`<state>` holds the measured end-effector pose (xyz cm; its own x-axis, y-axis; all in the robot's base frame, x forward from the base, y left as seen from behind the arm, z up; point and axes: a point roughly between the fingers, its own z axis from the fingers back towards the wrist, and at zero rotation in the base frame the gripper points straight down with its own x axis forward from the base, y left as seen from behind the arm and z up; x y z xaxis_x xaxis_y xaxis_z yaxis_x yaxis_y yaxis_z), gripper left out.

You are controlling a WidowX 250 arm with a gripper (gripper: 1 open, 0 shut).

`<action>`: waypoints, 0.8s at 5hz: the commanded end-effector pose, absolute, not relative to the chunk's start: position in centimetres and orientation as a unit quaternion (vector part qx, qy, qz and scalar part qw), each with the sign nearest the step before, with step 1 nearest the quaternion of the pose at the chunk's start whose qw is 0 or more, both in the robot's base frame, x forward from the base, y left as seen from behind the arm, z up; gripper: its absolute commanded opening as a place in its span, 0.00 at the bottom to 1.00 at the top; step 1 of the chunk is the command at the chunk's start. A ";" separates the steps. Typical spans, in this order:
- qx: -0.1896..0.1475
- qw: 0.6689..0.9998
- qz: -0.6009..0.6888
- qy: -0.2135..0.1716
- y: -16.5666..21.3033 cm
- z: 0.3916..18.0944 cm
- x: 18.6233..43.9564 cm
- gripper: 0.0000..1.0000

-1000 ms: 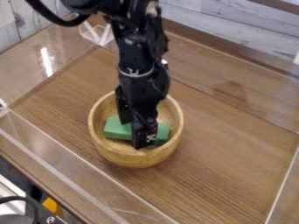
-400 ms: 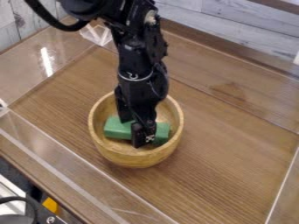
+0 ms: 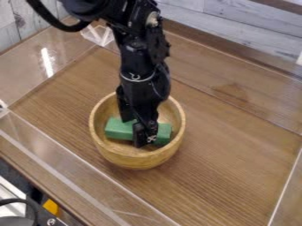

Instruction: Remove the green block from inside the brown bowl and put it on the table

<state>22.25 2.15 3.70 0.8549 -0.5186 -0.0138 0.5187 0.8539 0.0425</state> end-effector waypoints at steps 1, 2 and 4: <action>0.022 0.963 -0.270 0.009 2.2 3.0 21.8 1.00; 0.022 0.963 -0.269 0.010 2.2 2.7 21.7 1.00; 0.020 0.963 -0.268 0.013 2.3 2.2 21.4 1.00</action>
<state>21.38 2.11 2.15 0.8554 -0.5167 -0.0369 0.5177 0.8551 0.0278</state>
